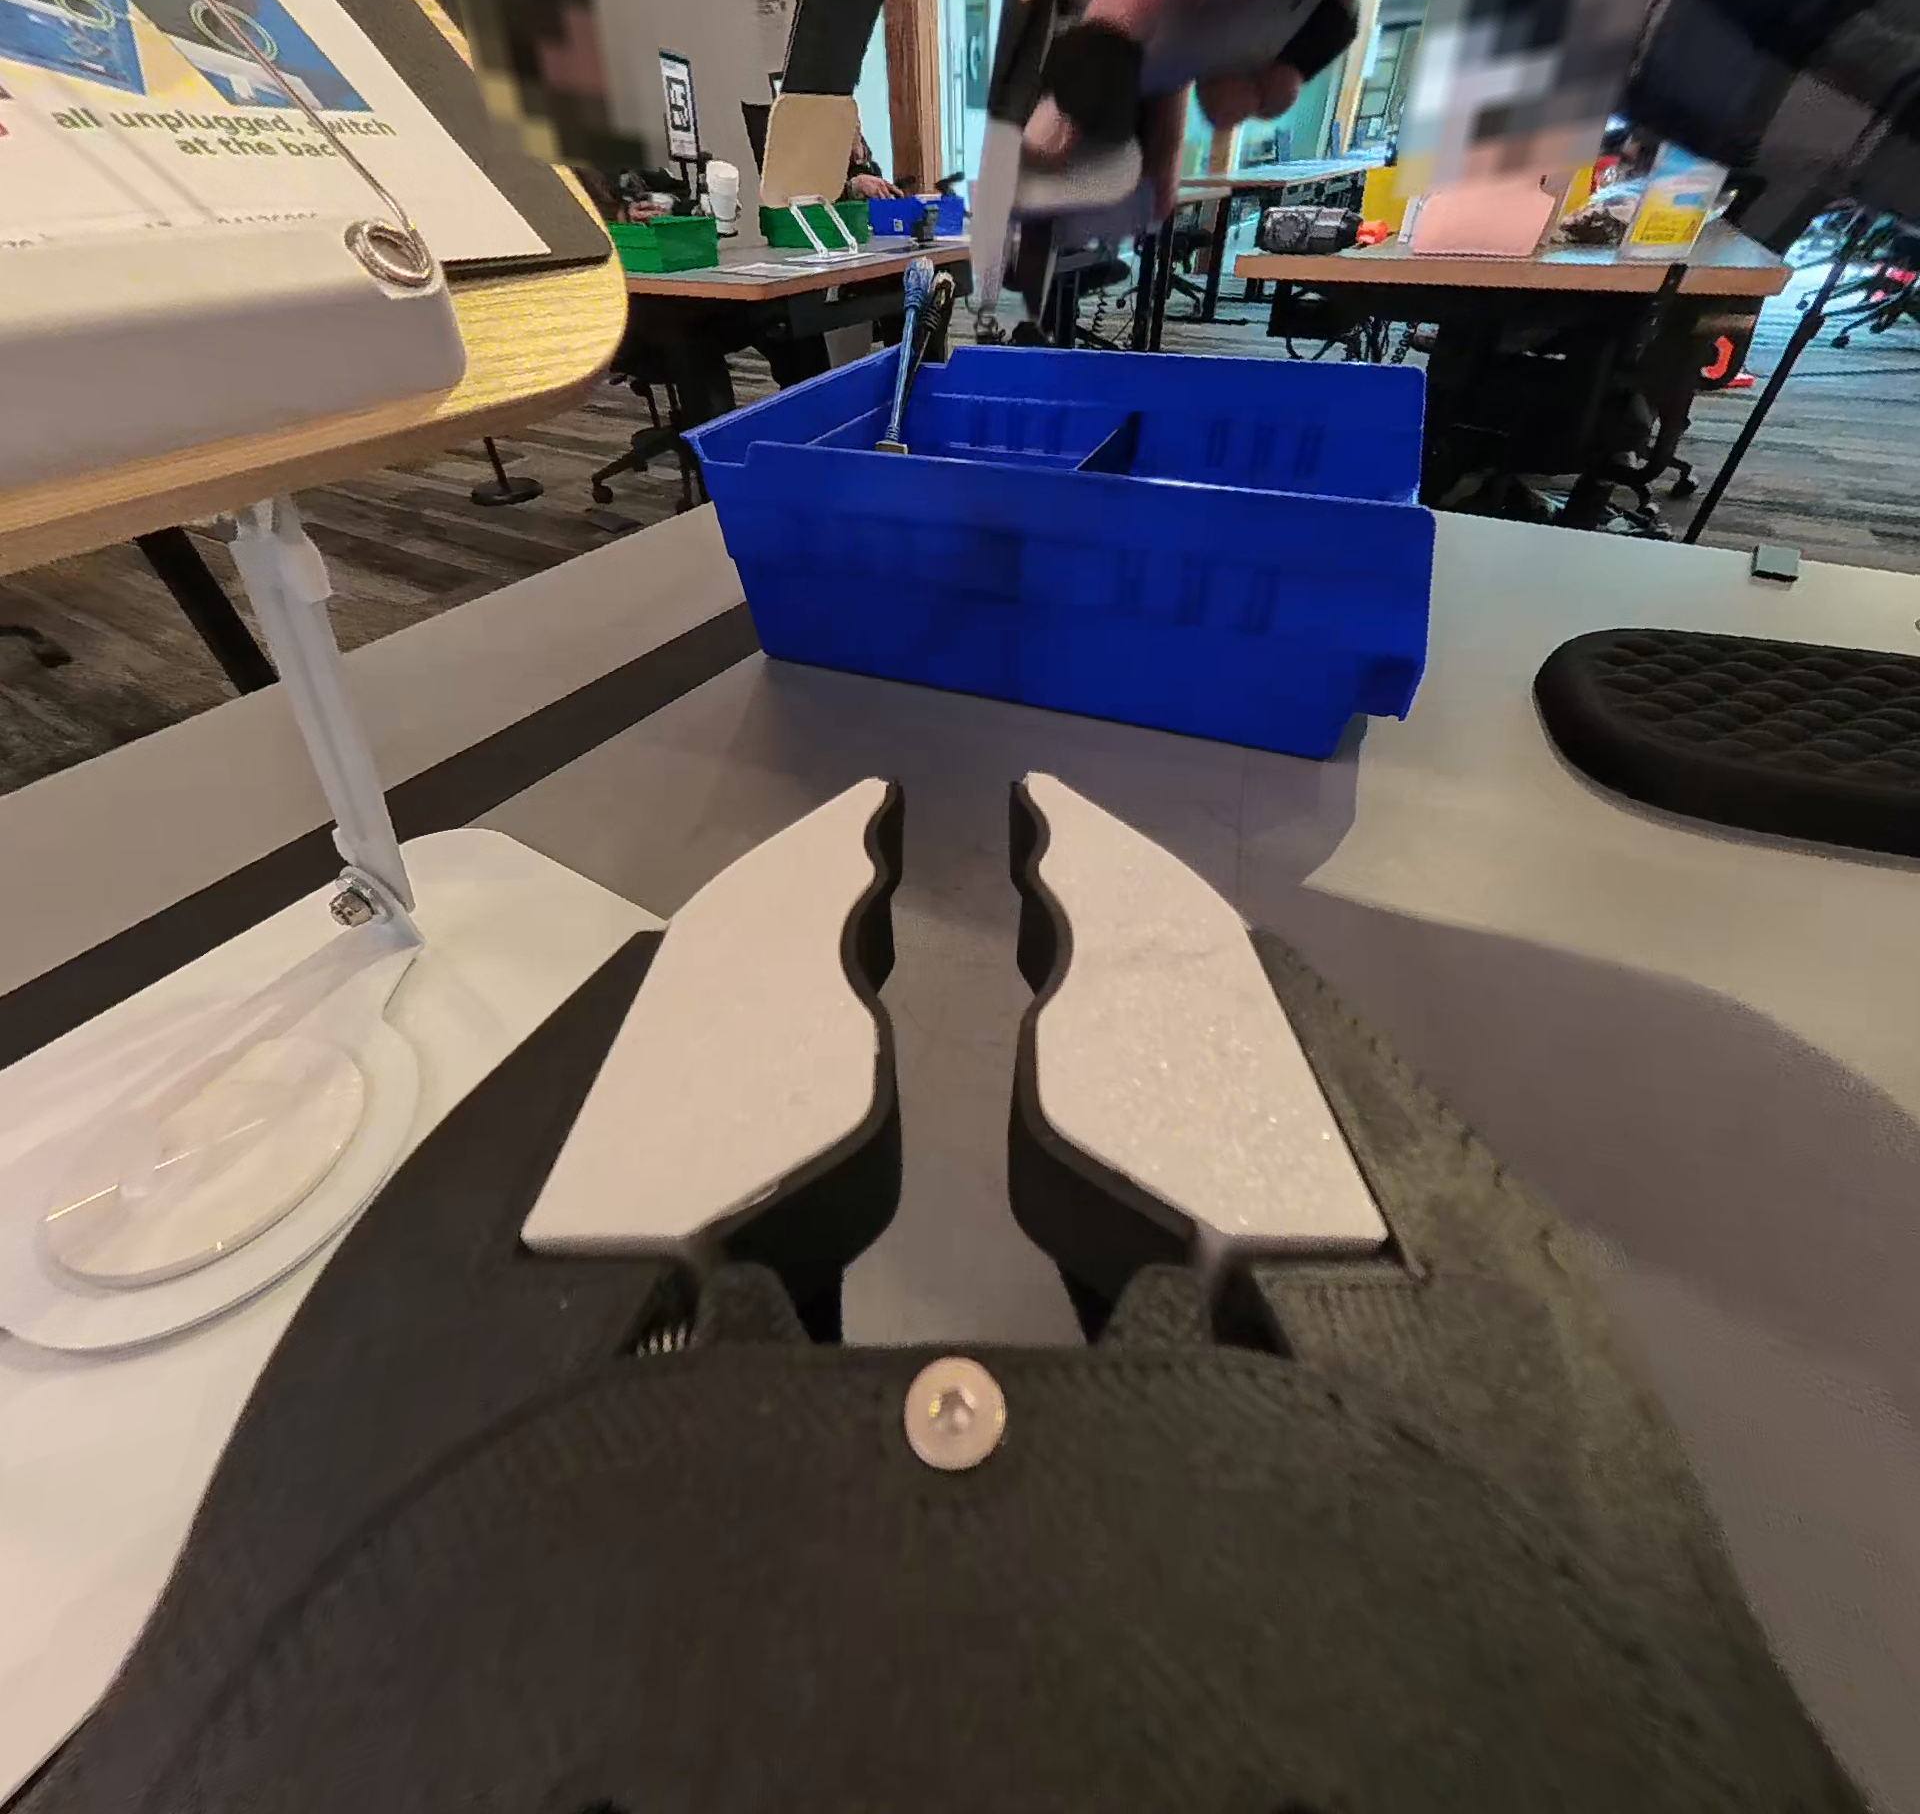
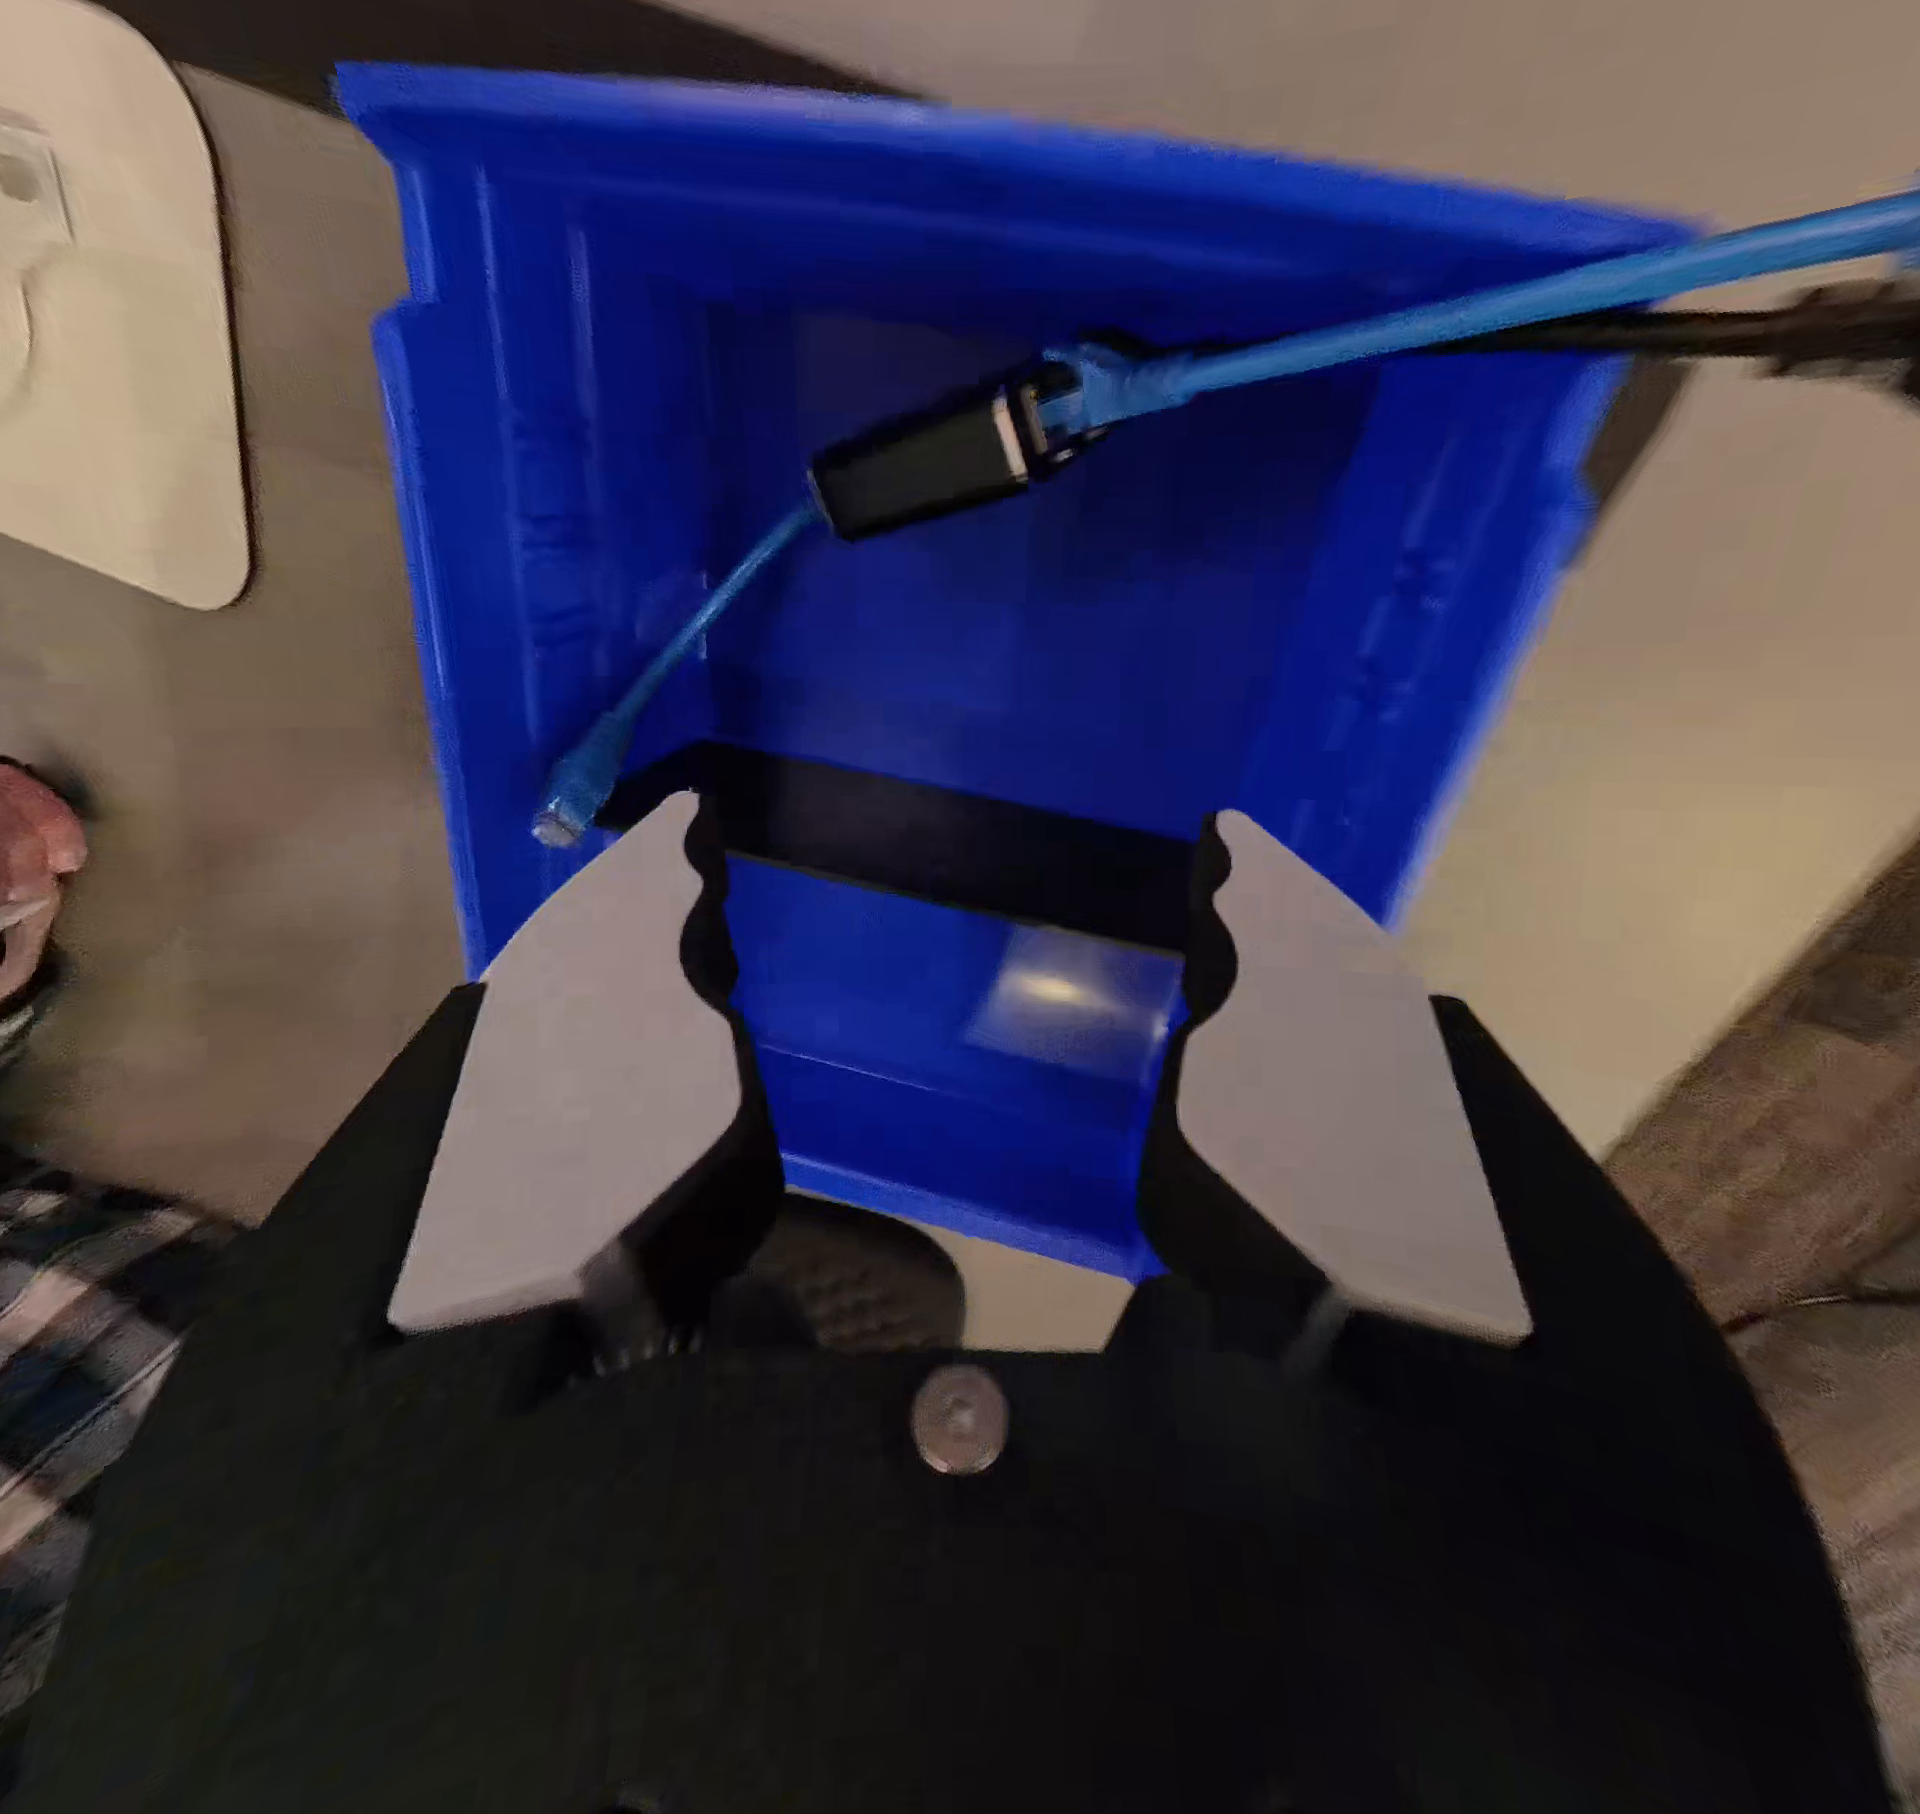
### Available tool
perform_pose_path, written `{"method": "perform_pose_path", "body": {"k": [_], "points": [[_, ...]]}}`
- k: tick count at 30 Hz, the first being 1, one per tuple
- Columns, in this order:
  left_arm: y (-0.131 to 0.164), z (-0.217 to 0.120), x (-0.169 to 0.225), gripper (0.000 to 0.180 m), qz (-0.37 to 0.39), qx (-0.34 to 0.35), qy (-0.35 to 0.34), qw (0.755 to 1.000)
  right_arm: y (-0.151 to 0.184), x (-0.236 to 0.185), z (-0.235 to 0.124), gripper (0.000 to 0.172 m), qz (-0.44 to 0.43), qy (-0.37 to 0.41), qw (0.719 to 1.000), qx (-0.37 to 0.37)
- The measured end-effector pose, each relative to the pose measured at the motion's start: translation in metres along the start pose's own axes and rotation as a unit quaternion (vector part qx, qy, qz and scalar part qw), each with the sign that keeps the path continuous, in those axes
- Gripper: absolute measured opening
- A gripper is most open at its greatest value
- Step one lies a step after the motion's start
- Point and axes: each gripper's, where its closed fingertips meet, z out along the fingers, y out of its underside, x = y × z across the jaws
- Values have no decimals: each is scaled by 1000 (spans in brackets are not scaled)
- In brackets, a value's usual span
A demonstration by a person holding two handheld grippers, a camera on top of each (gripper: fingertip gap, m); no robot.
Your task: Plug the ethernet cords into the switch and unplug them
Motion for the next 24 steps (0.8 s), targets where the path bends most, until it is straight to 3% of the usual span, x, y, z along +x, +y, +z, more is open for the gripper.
{"method": "perform_pose_path", "body": {"k": [5,9,13,16,21,24], "points": [[2,1,-1,20,3,-3,-3,1000,1,7,-50,91,-39,36,995,87],[3,3,1,20,10,-9,-3,1000,30,-17,-58,92,-92,33,988,116],[4,4,2,20,20,-12,-5,1000,80,-22,-45,95,-128,83,980,125],[1,0,-1,20,23,-8,-16,1000,116,13,-33,96,-96,136,977,136],[0,-14,-7,21,7,-9,-32,999,162,69,11,89,-9,100,987,125],[3,-25,-11,22,29,-35,-36,998,165,72,34,74,-3,54,990,128]]}}
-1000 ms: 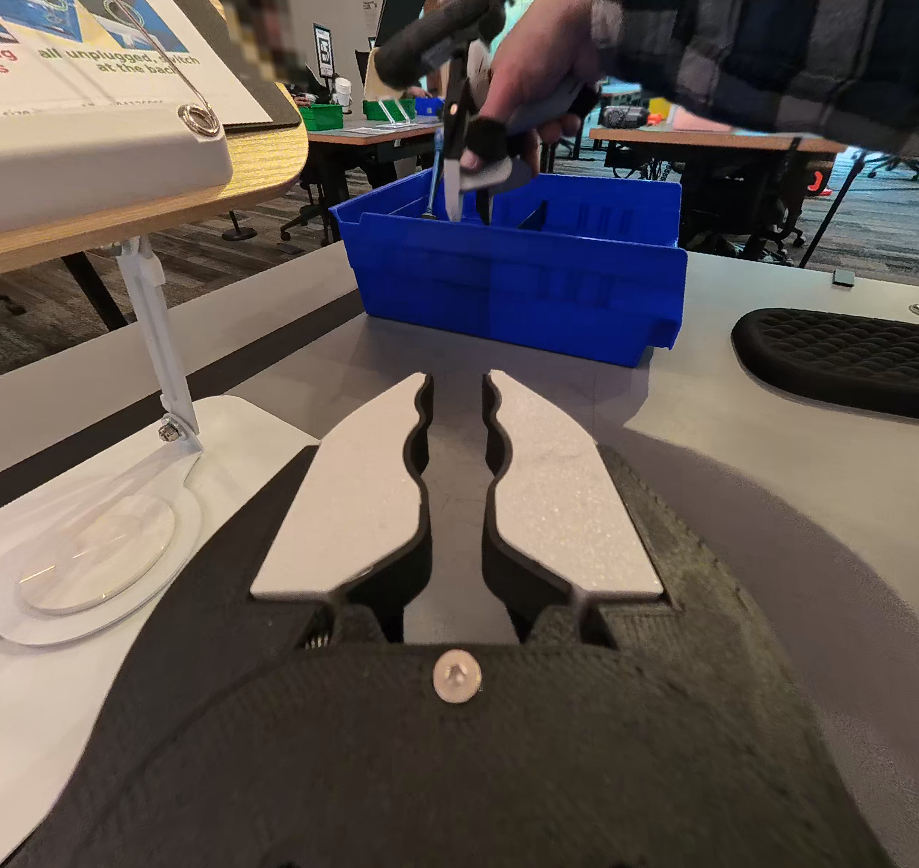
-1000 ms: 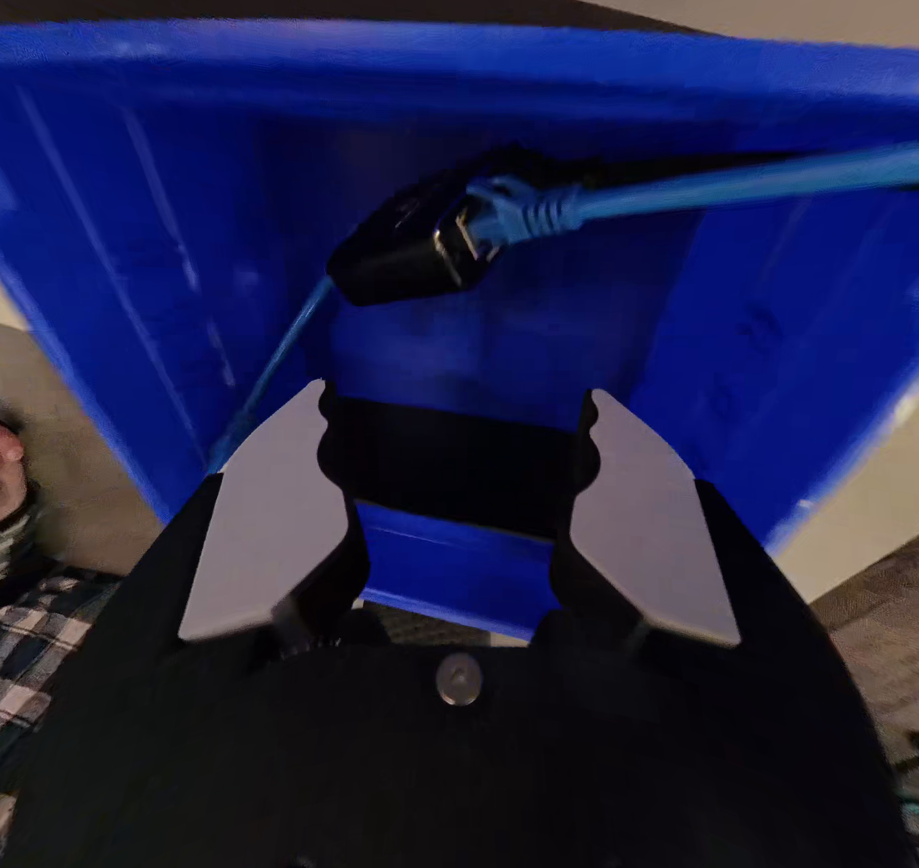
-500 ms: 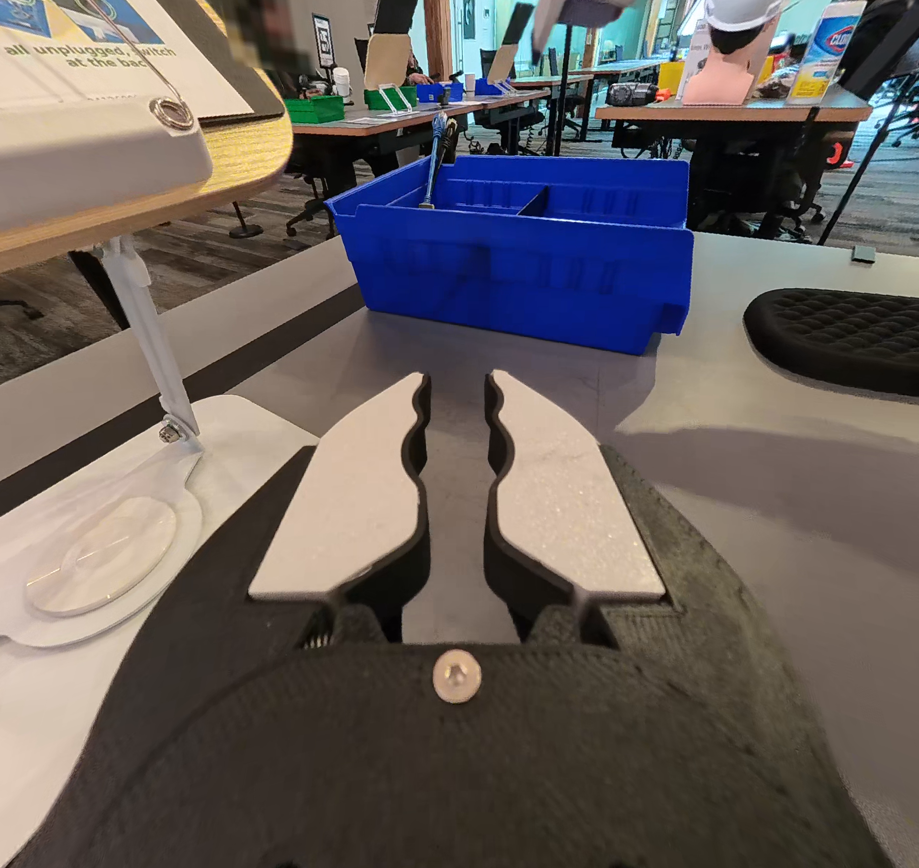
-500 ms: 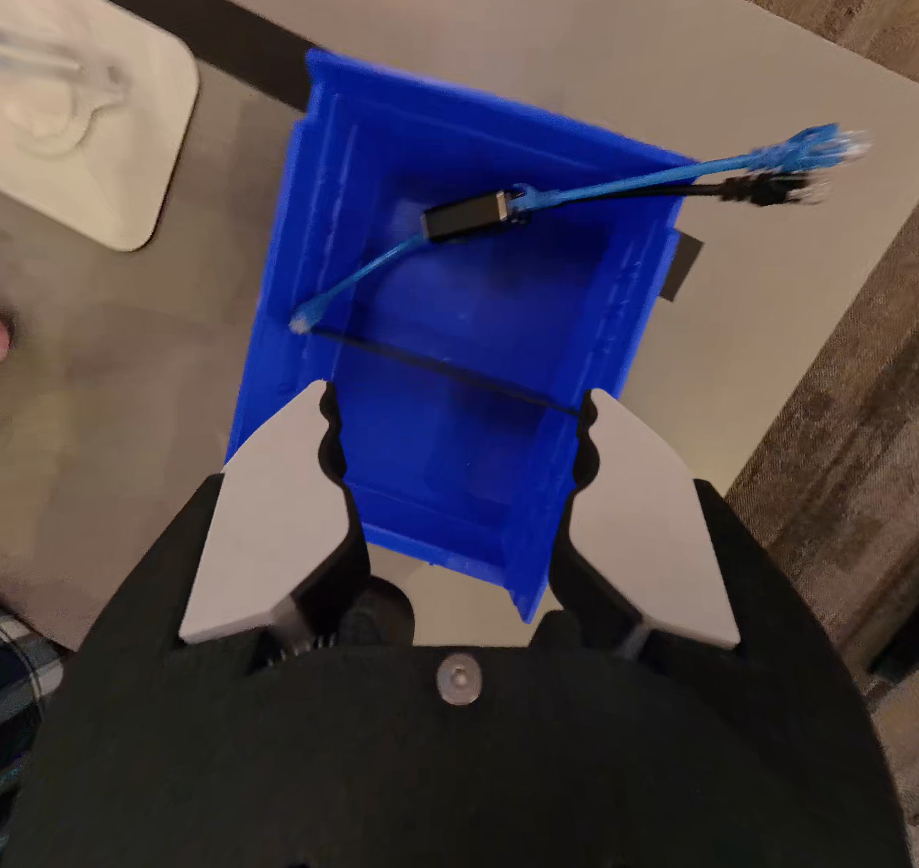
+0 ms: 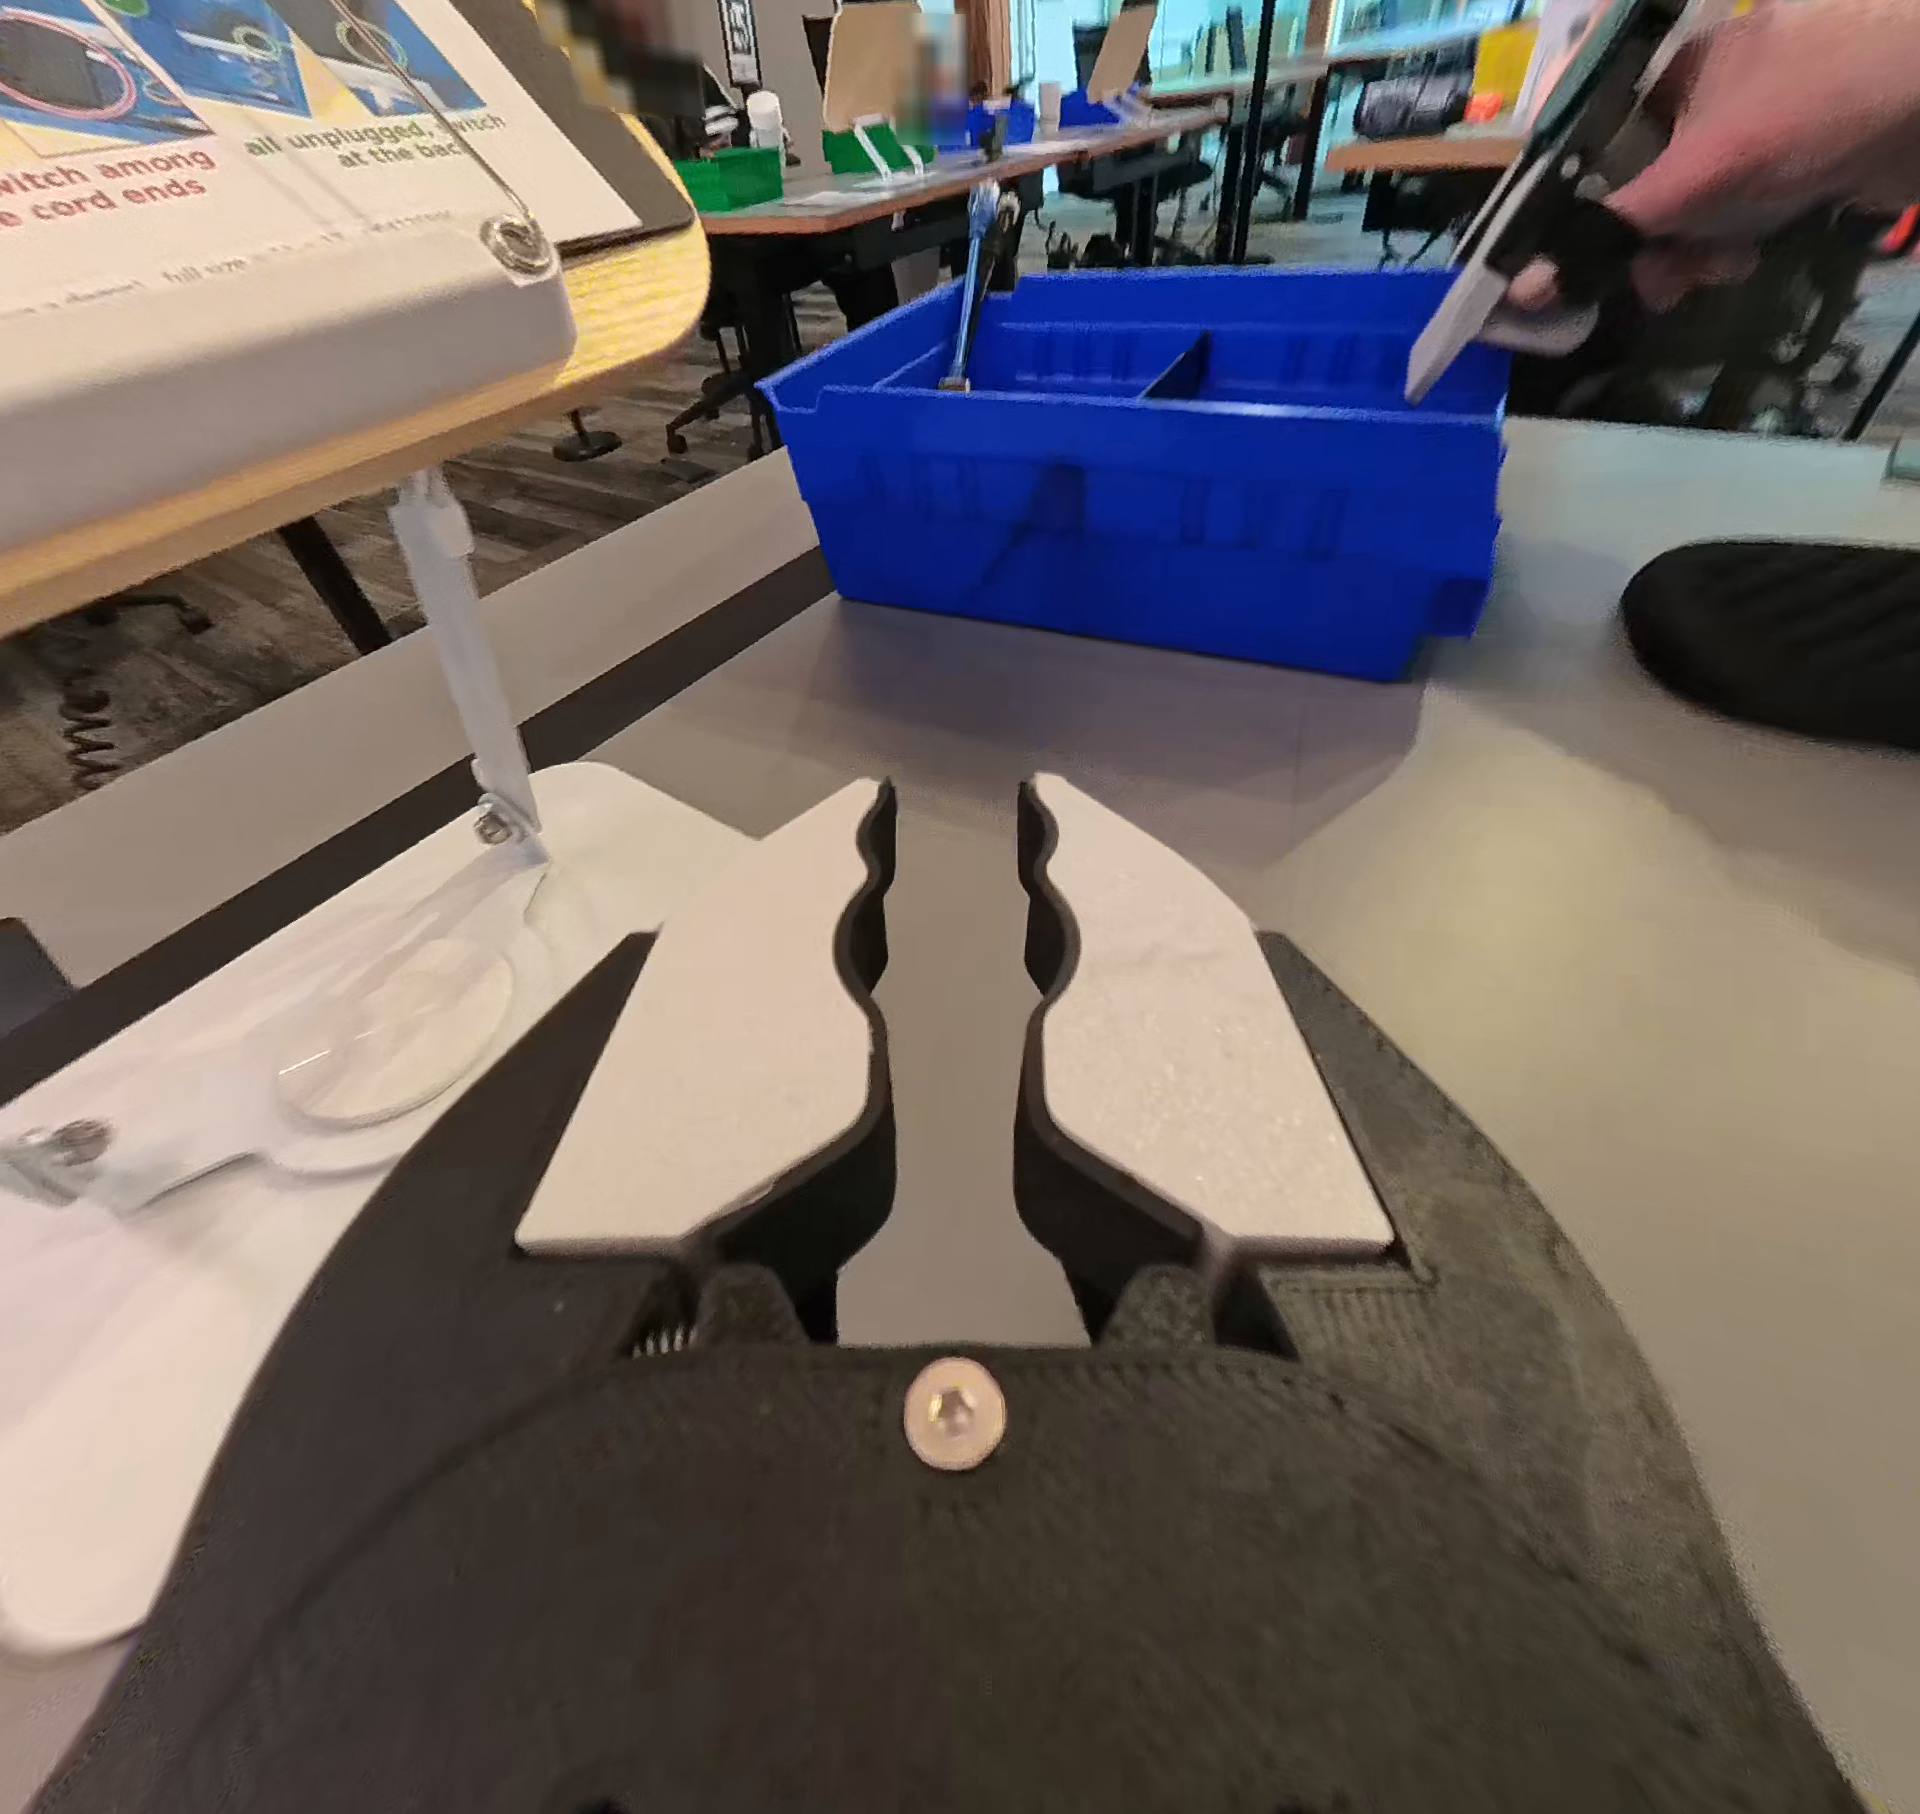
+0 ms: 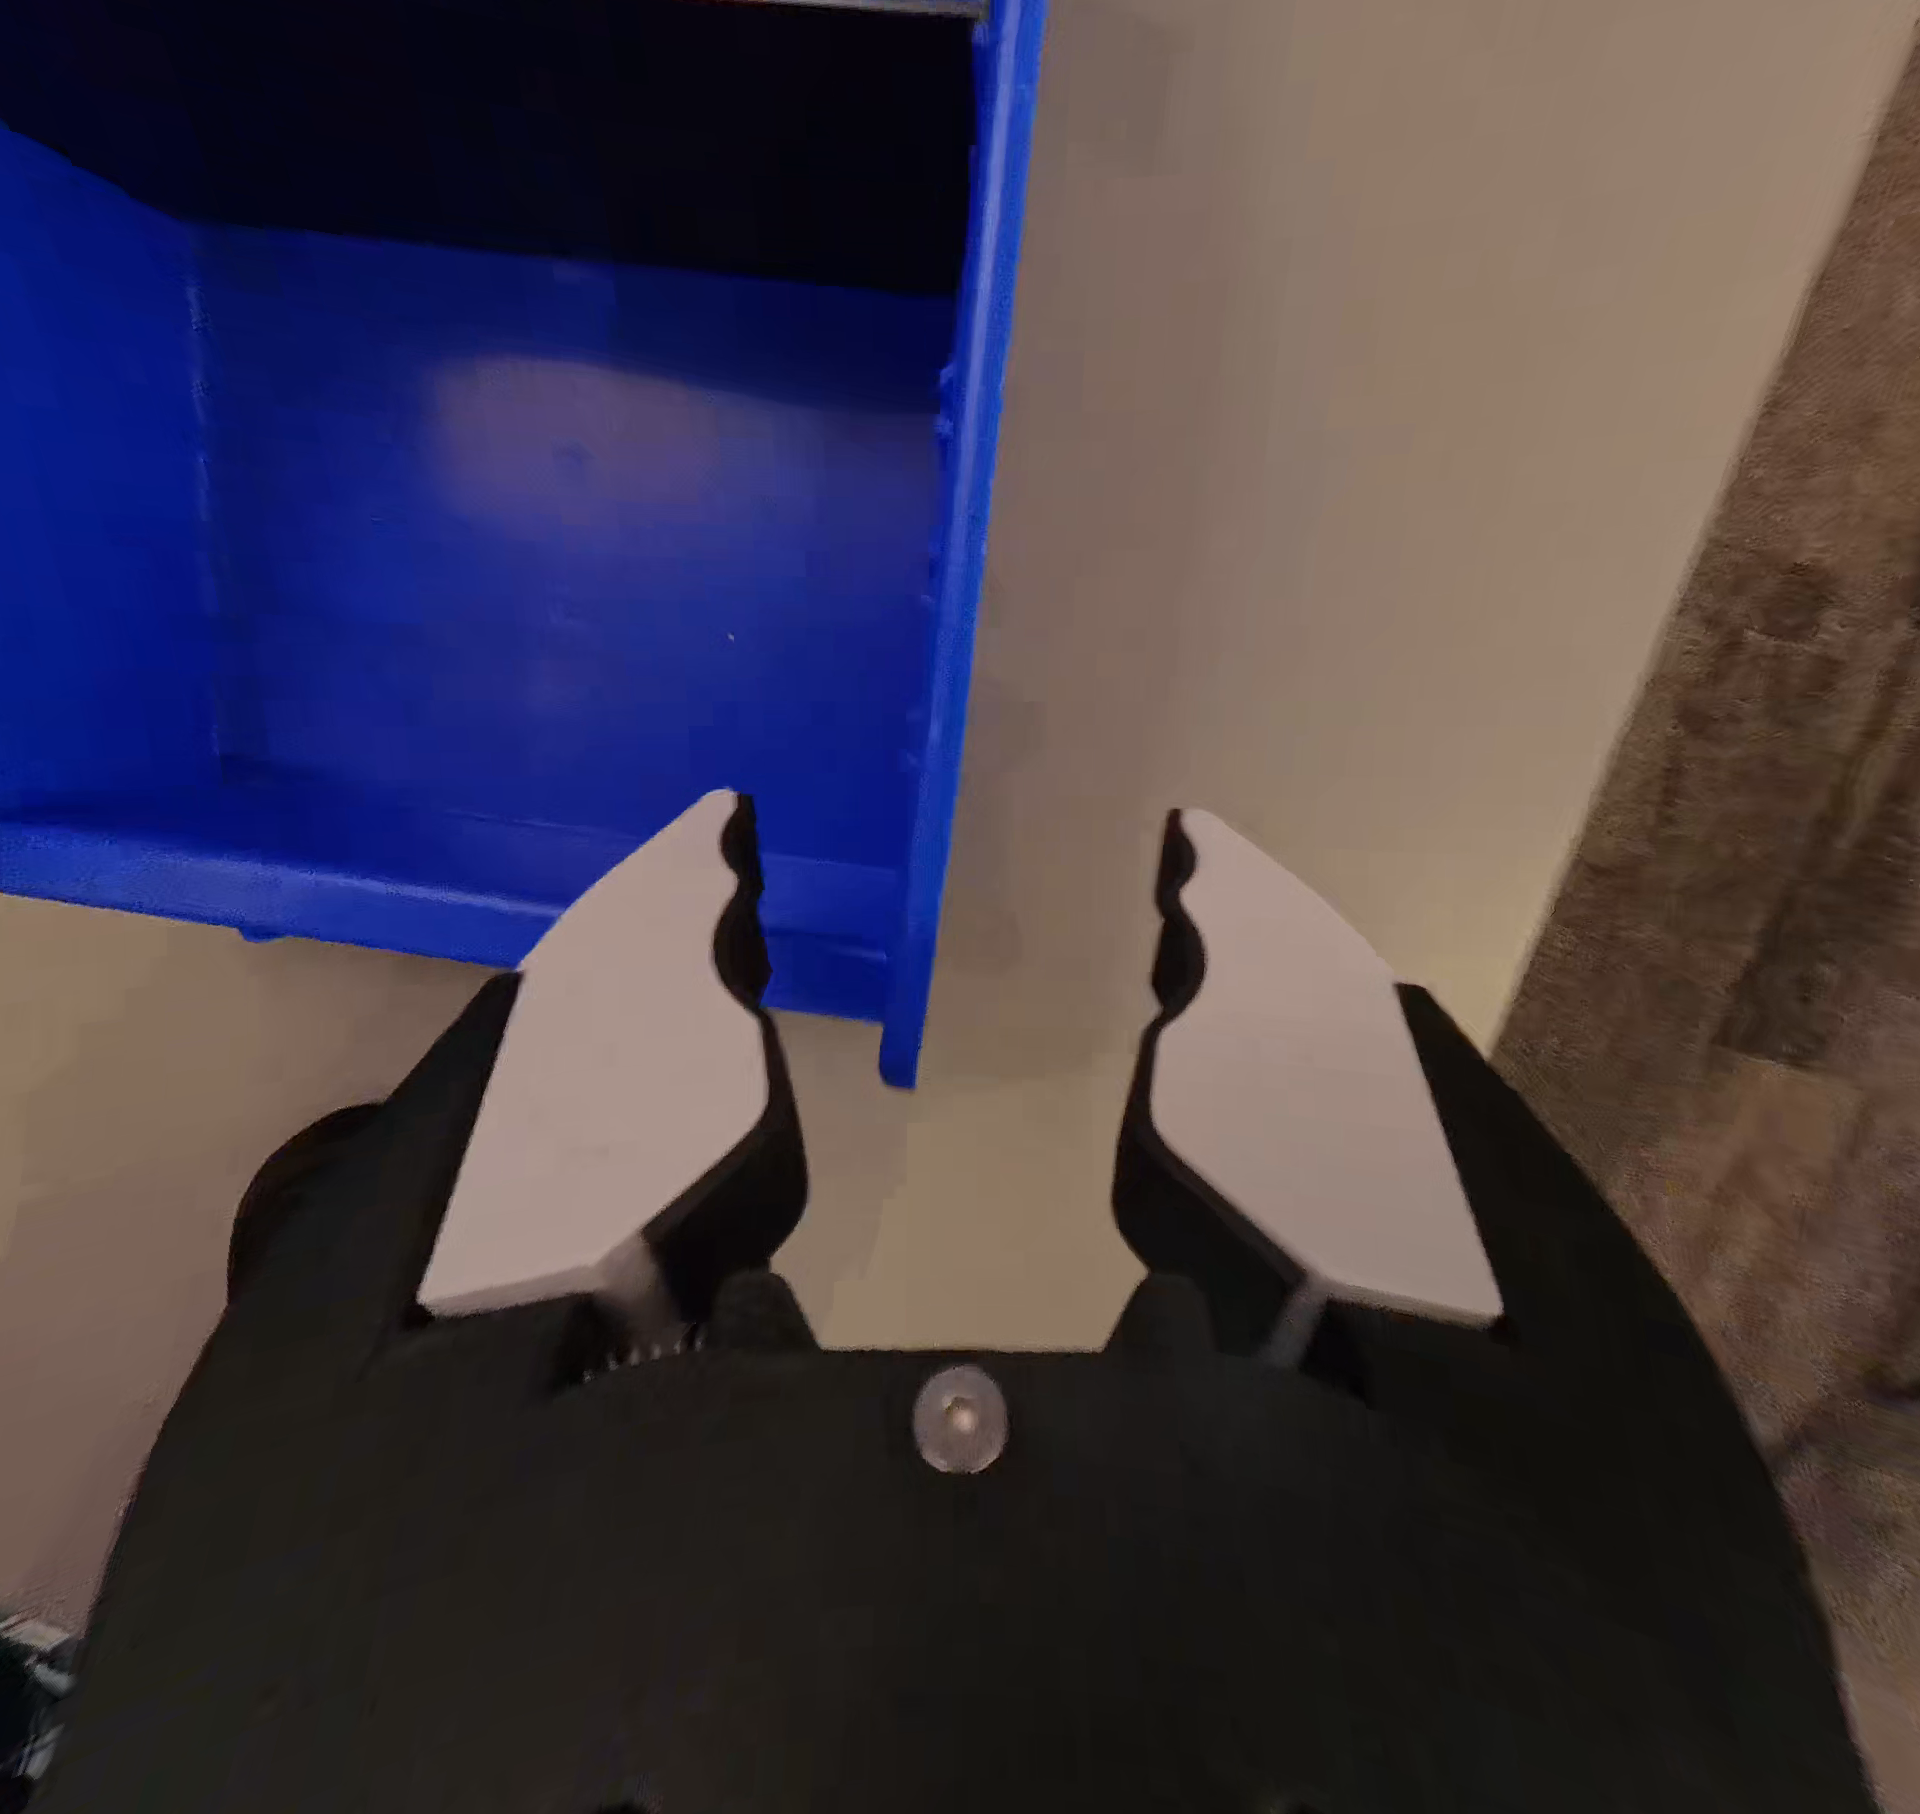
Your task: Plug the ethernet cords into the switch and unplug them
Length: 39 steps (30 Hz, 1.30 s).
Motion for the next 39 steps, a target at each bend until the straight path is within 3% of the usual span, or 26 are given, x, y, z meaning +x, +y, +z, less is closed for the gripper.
{"method": "perform_pose_path", "body": {"k": [3,6,10,12,16,19,23,26,27,29,33,39], "points": [[-1,-28,-21,29,28,-27,-27,999,0,0,14,49,-10,-21,1000,7],[-10,-83,-65,39,41,-44,-93,994,-2,-3,17,8,-26,-26,999,12],[-12,-193,-149,49,72,-93,-239,964,-2,1,17,6,-24,-21,999,10],[-3,-251,-193,55,51,-125,-298,945,-1,2,16,6,-18,-23,1000,6],[43,-346,-276,69,-8,-214,-392,895,1,3,13,5,-2,-23,1000,-3],[89,-389,-322,85,-100,-258,-420,864,0,0,8,5,6,-25,1000,-15],[147,-407,-350,93,-206,-302,-399,841,-1,-3,1,5,7,-23,999,-31],[176,-395,-351,82,-280,-312,-345,840,-1,-4,-3,5,4,-21,999,-41],[181,-389,-352,63,-290,-304,-328,846,-1,-4,-4,5,3,-23,999,-43],[177,-376,-353,29,-335,-248,-287,863,0,-6,-6,5,0,-22,999,-49],[176,-378,-362,6,-374,-204,-281,860,3,-12,-12,5,-11,-22,998,-60],[169,-389,-352,5,-353,-217,-290,863,16,-30,-27,6,-42,-33,995,-82]]}}
